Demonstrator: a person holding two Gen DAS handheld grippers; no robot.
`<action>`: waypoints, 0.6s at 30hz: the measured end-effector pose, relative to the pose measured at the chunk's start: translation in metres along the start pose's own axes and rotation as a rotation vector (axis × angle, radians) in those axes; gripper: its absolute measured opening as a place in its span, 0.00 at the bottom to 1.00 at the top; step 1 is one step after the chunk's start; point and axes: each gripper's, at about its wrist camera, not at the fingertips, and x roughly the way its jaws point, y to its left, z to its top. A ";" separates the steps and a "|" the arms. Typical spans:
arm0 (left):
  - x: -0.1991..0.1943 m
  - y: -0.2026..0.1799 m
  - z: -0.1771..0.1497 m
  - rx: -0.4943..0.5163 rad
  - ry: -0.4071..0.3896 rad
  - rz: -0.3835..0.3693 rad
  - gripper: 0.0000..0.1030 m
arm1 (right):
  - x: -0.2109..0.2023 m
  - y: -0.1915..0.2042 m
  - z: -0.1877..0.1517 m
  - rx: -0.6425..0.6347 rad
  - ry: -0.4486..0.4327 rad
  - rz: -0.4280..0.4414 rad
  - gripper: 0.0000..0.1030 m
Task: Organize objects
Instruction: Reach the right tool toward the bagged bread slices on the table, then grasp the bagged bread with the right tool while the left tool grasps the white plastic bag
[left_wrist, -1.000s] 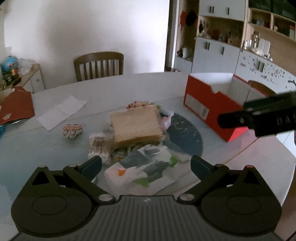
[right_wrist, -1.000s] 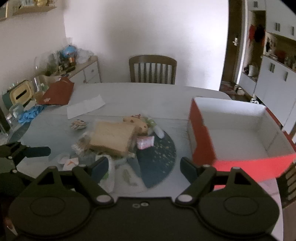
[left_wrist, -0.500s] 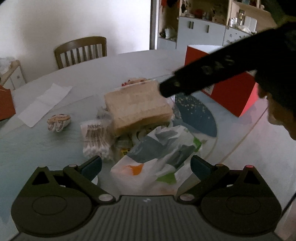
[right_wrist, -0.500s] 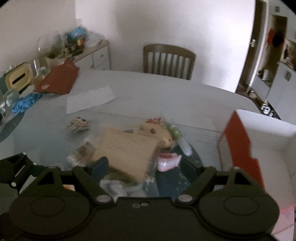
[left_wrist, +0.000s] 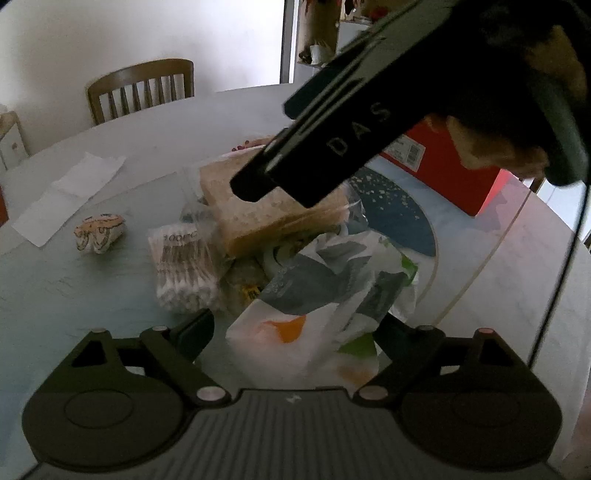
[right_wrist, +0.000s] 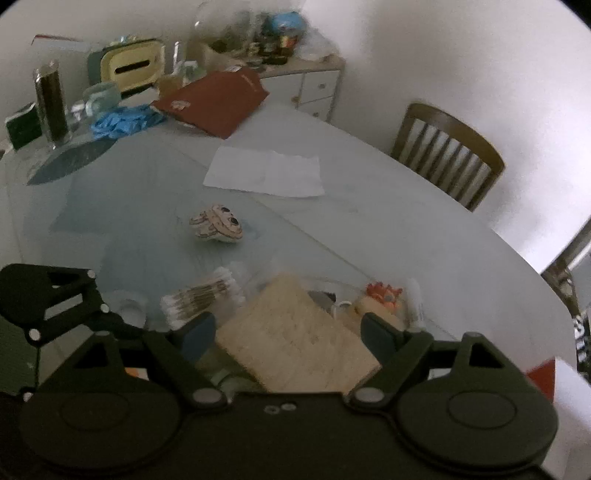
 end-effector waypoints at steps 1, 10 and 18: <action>0.001 0.001 0.000 -0.001 0.001 -0.008 0.88 | 0.004 0.000 0.002 -0.030 0.012 0.007 0.83; 0.004 0.008 -0.001 -0.010 0.007 -0.042 0.85 | 0.030 0.020 0.004 -0.459 0.143 0.072 0.84; 0.010 0.011 0.000 -0.006 0.014 -0.069 0.76 | 0.047 0.010 0.009 -0.422 0.196 0.133 0.94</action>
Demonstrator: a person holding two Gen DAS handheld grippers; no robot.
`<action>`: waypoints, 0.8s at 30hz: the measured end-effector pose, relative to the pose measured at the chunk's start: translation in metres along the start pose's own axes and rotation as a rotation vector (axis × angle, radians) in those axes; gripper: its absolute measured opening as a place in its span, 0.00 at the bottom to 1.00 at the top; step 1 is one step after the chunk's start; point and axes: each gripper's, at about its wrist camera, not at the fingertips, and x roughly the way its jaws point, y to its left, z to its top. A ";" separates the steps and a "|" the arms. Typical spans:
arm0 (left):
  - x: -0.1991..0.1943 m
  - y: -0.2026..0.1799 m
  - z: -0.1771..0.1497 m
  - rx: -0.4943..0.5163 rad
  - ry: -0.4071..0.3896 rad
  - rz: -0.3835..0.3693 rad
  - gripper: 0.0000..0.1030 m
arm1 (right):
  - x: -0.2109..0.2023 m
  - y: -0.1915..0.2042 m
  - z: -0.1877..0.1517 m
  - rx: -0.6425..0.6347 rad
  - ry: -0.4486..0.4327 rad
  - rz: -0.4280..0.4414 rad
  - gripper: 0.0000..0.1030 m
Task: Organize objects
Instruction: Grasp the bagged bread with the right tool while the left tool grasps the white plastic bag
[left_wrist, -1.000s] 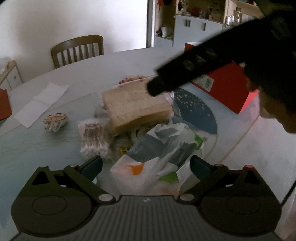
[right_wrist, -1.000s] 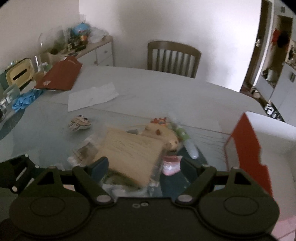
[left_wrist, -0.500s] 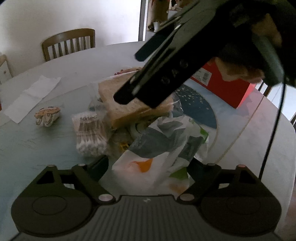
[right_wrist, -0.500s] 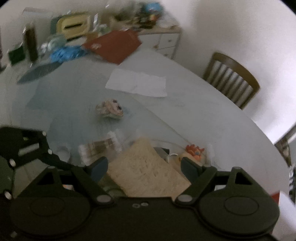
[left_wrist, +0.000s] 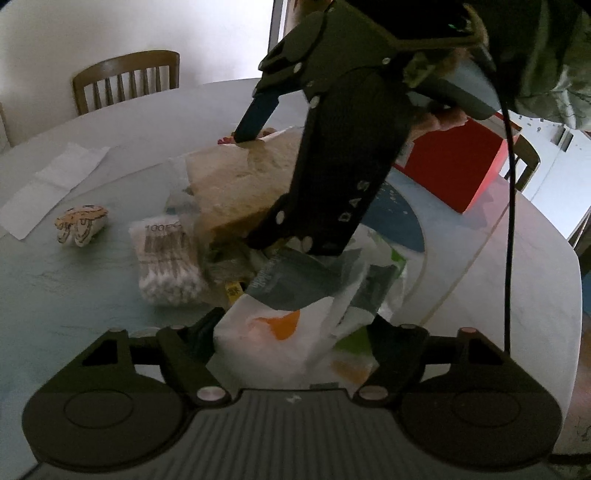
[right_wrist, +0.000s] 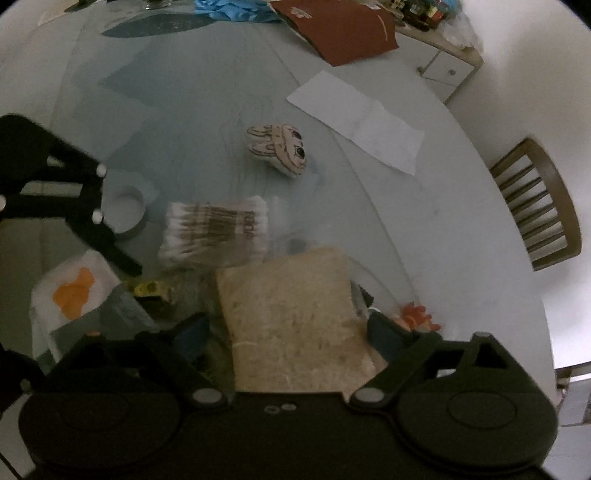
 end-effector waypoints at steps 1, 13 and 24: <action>0.000 0.000 0.000 0.002 -0.002 -0.001 0.75 | 0.001 0.000 0.000 0.019 -0.005 0.003 0.94; -0.007 -0.001 -0.003 -0.032 -0.024 -0.017 0.58 | -0.004 0.005 -0.006 0.101 -0.036 -0.042 0.80; -0.023 -0.001 -0.003 -0.047 -0.047 -0.053 0.37 | -0.053 0.002 -0.019 0.303 -0.133 -0.149 0.74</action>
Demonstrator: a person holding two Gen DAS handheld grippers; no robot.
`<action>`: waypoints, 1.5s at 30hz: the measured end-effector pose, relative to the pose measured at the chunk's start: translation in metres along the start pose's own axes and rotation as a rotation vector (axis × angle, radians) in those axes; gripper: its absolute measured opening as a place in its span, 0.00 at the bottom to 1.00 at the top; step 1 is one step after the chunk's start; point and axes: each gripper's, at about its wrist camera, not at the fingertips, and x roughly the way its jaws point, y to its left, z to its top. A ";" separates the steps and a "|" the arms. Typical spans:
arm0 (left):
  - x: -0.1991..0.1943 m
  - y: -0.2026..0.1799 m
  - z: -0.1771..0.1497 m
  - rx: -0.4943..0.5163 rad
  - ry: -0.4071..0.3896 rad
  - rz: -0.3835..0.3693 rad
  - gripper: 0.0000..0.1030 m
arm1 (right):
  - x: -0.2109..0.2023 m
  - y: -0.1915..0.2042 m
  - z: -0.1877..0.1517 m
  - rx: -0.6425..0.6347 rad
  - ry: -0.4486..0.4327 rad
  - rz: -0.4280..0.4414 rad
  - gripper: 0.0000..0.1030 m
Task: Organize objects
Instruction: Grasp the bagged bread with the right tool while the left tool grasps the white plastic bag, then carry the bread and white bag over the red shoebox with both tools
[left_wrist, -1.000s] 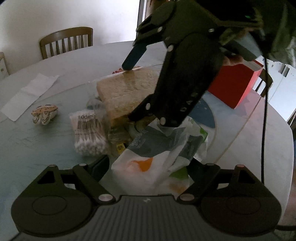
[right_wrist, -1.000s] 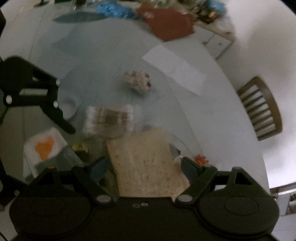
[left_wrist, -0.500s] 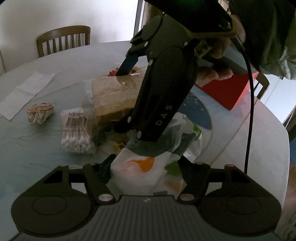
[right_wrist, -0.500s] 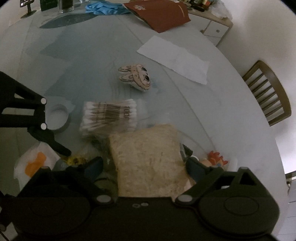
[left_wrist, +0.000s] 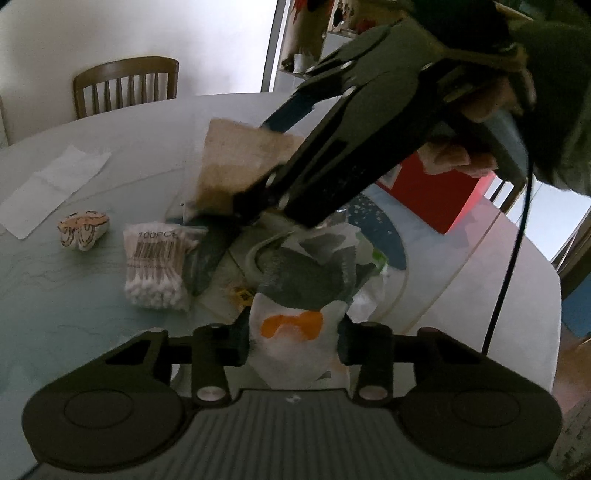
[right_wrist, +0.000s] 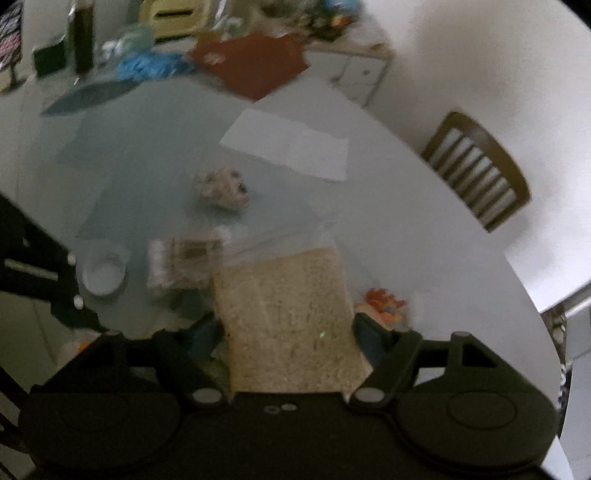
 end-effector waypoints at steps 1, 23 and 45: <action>-0.002 0.000 0.000 -0.003 -0.002 0.002 0.37 | -0.007 -0.001 -0.001 0.030 -0.009 -0.004 0.74; -0.064 -0.038 0.038 0.010 -0.178 -0.009 0.36 | -0.135 -0.027 -0.079 0.569 -0.088 -0.234 0.74; -0.012 -0.184 0.128 0.008 -0.238 0.090 0.36 | -0.191 -0.138 -0.199 0.685 -0.179 -0.235 0.74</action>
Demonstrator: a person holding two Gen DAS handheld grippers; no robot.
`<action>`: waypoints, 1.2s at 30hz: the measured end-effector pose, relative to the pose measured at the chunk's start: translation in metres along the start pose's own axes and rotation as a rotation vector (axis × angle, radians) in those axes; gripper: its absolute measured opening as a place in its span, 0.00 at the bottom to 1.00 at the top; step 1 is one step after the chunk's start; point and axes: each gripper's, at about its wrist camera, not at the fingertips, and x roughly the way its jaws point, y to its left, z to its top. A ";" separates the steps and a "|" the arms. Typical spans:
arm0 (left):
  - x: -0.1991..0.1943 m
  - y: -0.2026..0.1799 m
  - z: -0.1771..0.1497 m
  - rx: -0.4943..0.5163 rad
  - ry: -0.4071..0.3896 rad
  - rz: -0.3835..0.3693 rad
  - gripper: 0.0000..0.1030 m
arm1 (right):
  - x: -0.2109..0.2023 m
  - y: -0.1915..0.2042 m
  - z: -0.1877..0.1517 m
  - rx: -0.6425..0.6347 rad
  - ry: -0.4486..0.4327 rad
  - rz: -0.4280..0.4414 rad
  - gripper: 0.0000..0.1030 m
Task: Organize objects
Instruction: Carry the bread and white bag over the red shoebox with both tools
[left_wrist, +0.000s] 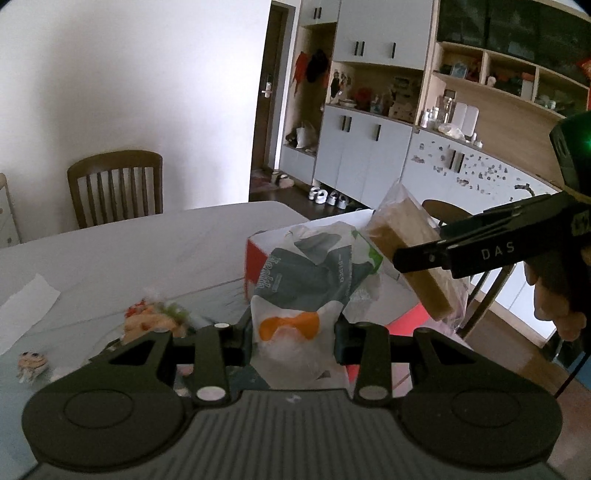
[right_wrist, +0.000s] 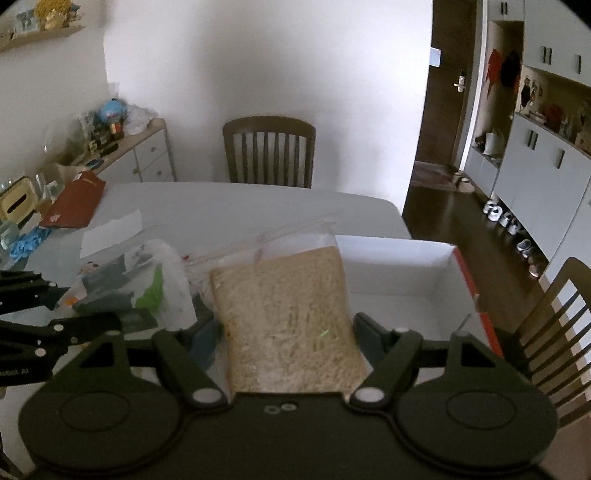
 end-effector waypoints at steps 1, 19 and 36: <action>0.005 -0.005 0.002 0.001 0.001 0.003 0.36 | 0.001 -0.009 0.000 0.008 -0.001 -0.001 0.74; 0.113 -0.049 0.054 -0.053 0.127 0.082 0.36 | 0.049 -0.095 0.010 0.072 0.032 -0.039 0.74; 0.232 -0.056 0.044 0.037 0.439 0.141 0.37 | 0.133 -0.108 -0.013 0.009 0.282 -0.034 0.74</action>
